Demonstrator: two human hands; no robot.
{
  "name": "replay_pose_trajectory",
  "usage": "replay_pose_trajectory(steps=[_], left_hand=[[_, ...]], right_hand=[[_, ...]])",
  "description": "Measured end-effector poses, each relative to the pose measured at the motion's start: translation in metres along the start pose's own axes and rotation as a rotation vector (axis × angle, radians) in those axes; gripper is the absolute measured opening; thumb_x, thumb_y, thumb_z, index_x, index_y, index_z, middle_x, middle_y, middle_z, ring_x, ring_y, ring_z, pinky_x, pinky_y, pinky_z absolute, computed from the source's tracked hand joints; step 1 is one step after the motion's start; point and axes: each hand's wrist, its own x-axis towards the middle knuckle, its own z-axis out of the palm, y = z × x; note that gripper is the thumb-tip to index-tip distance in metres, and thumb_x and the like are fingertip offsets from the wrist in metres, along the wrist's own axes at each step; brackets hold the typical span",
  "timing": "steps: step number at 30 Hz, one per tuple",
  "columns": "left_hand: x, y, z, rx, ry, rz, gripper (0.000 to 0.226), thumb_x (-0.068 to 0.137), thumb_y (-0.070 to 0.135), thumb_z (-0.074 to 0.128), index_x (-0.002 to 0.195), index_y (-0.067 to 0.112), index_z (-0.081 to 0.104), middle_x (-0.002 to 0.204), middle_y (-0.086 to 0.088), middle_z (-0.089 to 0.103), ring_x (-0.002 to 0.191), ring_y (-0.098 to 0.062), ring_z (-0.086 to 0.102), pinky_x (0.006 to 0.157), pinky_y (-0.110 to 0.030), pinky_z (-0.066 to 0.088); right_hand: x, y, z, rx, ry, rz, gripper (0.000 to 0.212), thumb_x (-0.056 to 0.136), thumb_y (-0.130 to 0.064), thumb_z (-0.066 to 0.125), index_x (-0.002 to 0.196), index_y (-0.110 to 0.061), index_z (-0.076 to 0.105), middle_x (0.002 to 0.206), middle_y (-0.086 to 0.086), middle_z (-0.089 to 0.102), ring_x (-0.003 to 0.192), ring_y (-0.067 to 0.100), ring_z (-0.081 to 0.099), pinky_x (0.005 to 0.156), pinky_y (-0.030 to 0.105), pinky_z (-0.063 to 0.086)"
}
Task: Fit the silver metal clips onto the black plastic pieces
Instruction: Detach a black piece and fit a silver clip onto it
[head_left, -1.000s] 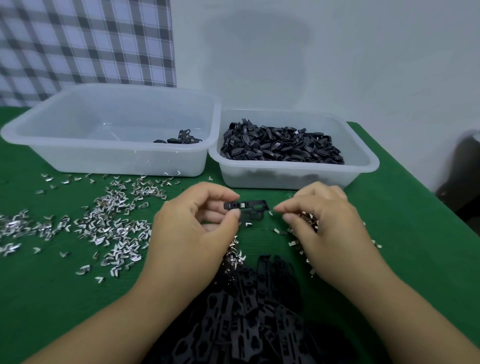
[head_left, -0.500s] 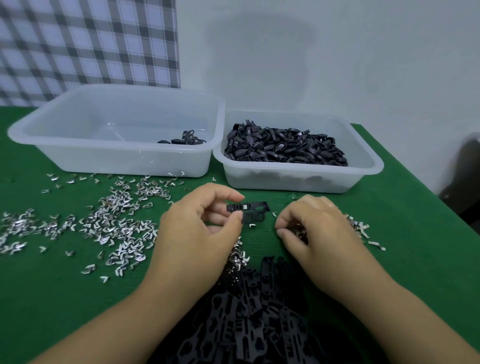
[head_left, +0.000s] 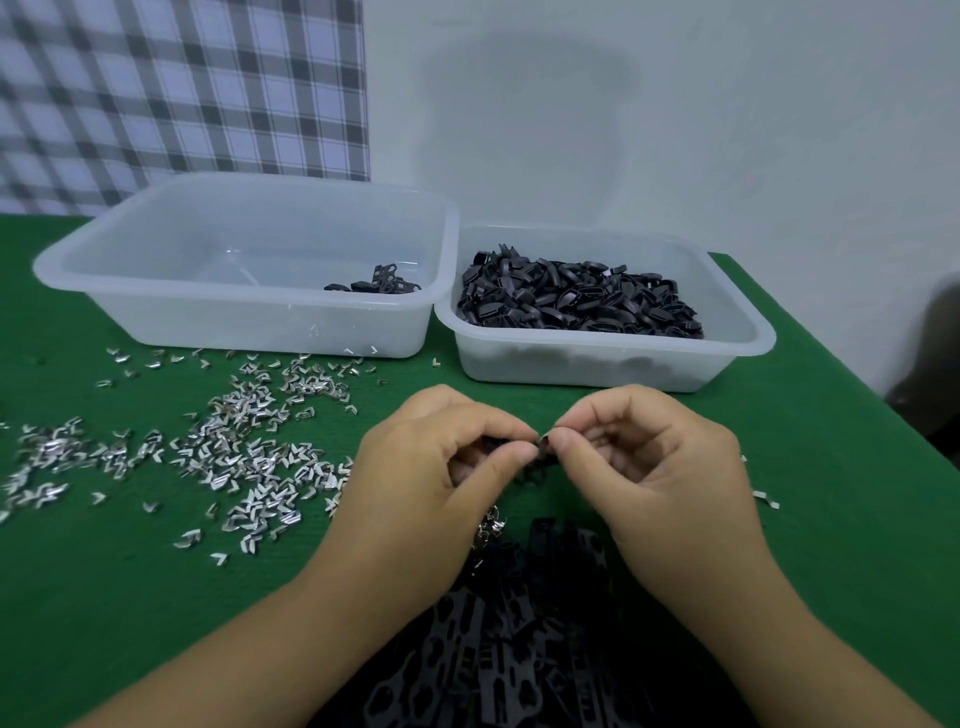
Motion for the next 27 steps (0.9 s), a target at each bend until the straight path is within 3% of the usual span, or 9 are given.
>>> replay_pose_trajectory(steps=[5,10,13,16,19,23,27], left_hand=[[0.000,0.001,0.000,0.026,-0.023,0.026,0.008,0.079,0.033,0.063,0.077,0.034,0.071,0.075,0.014,0.060,0.077,-0.005,0.058,0.065,-0.009,0.042],[0.000,-0.001,0.001,0.011,-0.022,-0.001,0.011,0.076,0.028,0.069,0.066,0.033,0.067,0.074,0.009,0.057,0.063,-0.009,0.055,0.055,-0.009,0.039],[0.000,-0.003,0.001,-0.004,-0.023,-0.038,0.020,0.077,0.019,0.073,0.063,0.031,0.067,0.073,0.008,0.058,0.058,-0.006,0.053,0.054,-0.008,0.037],[0.001,-0.002,-0.001,-0.066,-0.038,-0.081,0.014,0.076,0.022,0.073,0.065,0.030,0.070,0.071,0.006,0.059,0.052,-0.003,0.051,0.051,-0.008,0.037],[0.002,-0.001,-0.001,-0.263,-0.063,-0.135,0.006,0.072,0.022,0.074,0.075,0.027,0.076,0.072,-0.002,0.060,0.045,-0.003,0.057,0.050,-0.012,0.047],[0.001,-0.005,0.000,-0.335,-0.060,-0.188,0.033,0.073,-0.003,0.074,0.086,0.028,0.076,0.078,-0.008,0.064,0.060,-0.012,0.069,0.063,-0.021,0.057],[0.002,-0.005,0.001,-0.404,-0.035,-0.281,0.042,0.073,-0.005,0.073,0.091,0.033,0.073,0.073,0.004,0.070,0.060,-0.016,0.071,0.064,-0.026,0.059]], right_hand=[[-0.001,0.001,0.000,0.006,0.027,-0.022,0.016,0.075,-0.004,0.070,0.070,-0.018,0.064,0.067,0.005,0.065,0.060,0.022,0.056,0.053,0.021,0.048],[-0.002,0.002,0.000,-0.131,-0.024,-0.140,0.020,0.076,-0.004,0.071,0.080,-0.023,0.067,0.071,-0.005,0.066,0.062,0.011,0.059,0.059,0.018,0.049],[-0.001,0.002,-0.003,-0.295,-0.037,-0.225,0.011,0.075,-0.015,0.068,0.083,-0.022,0.072,0.073,-0.017,0.067,0.068,0.005,0.061,0.064,0.019,0.049],[0.000,0.002,-0.007,-0.370,-0.026,-0.263,0.009,0.076,-0.017,0.067,0.083,-0.020,0.072,0.076,-0.018,0.066,0.072,0.003,0.061,0.067,0.018,0.047],[0.001,0.004,-0.010,-0.379,0.014,-0.255,0.007,0.078,-0.018,0.066,0.081,-0.021,0.071,0.075,-0.019,0.065,0.073,0.002,0.060,0.067,0.015,0.046],[0.003,0.008,-0.013,-0.369,0.069,-0.232,0.006,0.078,-0.020,0.065,0.080,-0.023,0.070,0.074,-0.019,0.062,0.073,0.005,0.059,0.067,0.015,0.044],[0.004,0.010,-0.014,-0.434,0.067,-0.307,0.006,0.080,-0.017,0.065,0.081,-0.016,0.071,0.079,-0.013,0.060,0.077,0.011,0.057,0.069,0.022,0.045]])
